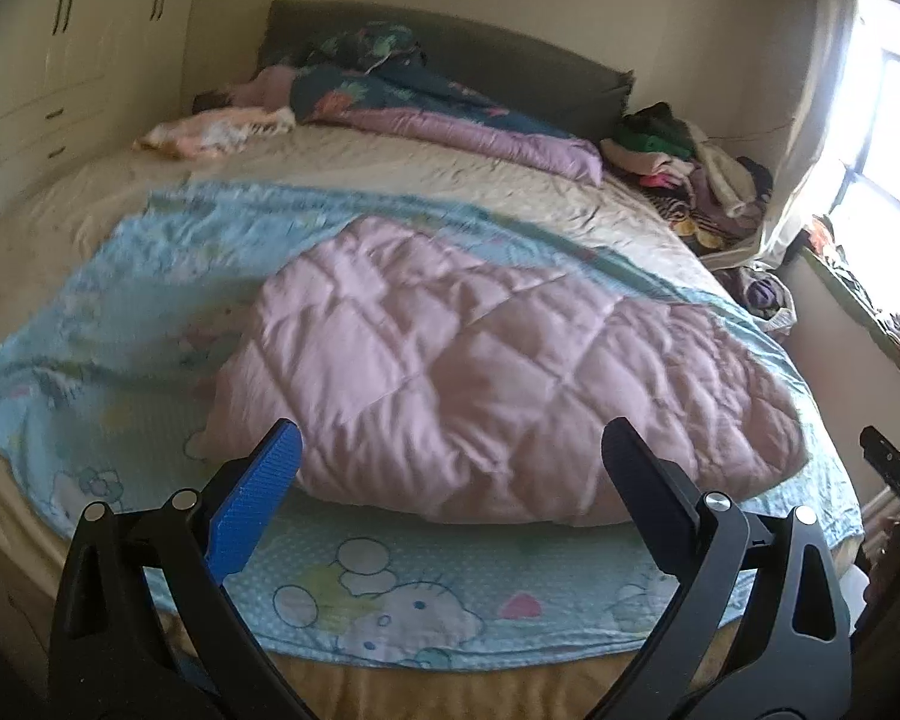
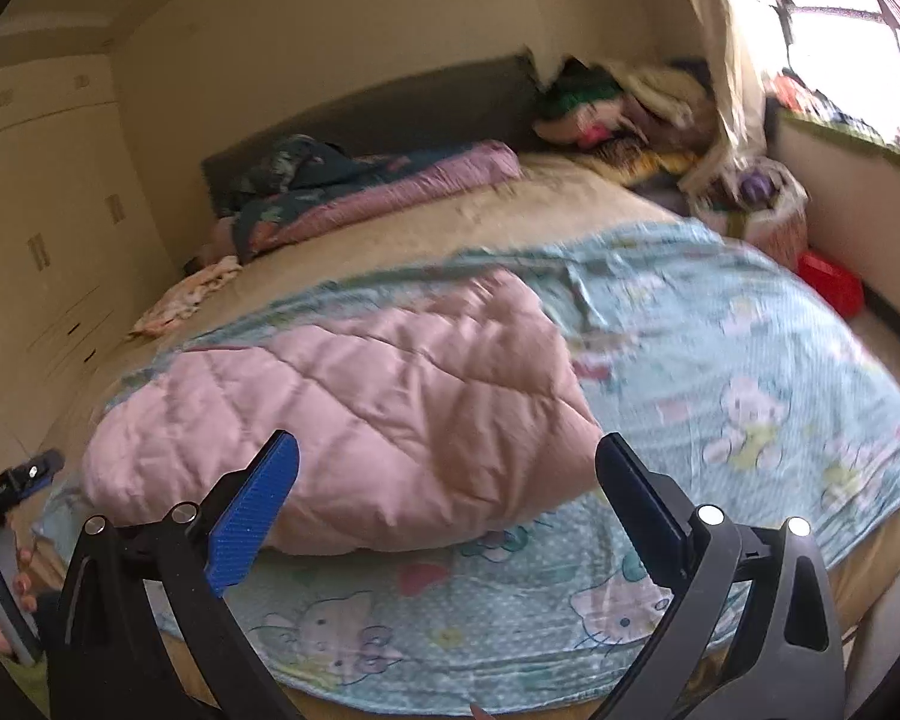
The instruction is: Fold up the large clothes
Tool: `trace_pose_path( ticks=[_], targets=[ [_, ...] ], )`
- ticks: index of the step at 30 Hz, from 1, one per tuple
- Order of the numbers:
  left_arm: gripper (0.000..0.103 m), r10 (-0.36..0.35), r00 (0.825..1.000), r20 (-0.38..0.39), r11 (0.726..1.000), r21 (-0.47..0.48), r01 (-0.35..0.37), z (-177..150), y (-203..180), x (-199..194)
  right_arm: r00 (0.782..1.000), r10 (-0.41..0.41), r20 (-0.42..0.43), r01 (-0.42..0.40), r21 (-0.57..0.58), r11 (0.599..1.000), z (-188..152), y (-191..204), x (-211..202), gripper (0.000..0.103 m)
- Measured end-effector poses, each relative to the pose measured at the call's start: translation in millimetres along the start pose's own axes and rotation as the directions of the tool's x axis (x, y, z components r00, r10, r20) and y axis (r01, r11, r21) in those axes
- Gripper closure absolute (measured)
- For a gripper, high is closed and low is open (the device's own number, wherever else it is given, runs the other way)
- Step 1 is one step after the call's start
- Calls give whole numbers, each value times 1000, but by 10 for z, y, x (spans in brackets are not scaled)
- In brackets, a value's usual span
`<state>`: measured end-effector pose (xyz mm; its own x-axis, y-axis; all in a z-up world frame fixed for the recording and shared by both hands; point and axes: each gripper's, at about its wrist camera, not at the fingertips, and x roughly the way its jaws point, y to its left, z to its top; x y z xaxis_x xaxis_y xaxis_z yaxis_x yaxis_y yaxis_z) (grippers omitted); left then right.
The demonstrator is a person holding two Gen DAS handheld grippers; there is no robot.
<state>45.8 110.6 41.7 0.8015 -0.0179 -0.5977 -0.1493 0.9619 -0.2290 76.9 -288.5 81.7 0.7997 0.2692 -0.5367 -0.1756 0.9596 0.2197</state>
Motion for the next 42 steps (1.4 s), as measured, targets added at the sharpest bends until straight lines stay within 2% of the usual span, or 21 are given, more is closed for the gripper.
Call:
trace_pose_path(
  ticks=[7,21,28,34,42],
  targets=[
    [9,-11,999,37,997,71,8,-26,-287,-194,998,40,40,-36,-94,995,6,365,-319,4],
    [9,-32,999,40,991,132,27,-306,-555,-357,997,49,54,-37,-200,979,-220,774,-499,4],
    [9,-20,1000,12,990,137,18,-531,-567,-270,999,45,-5,-45,-208,977,-455,840,-328,4],
    [9,-1,1000,-8,989,150,2,-602,-552,-189,996,37,-77,-52,-199,979,-624,826,-103,4],
    [9,-16,1000,-24,990,142,19,-616,-535,-152,997,34,-63,-46,-208,977,-621,836,-119,4]
  ],
)
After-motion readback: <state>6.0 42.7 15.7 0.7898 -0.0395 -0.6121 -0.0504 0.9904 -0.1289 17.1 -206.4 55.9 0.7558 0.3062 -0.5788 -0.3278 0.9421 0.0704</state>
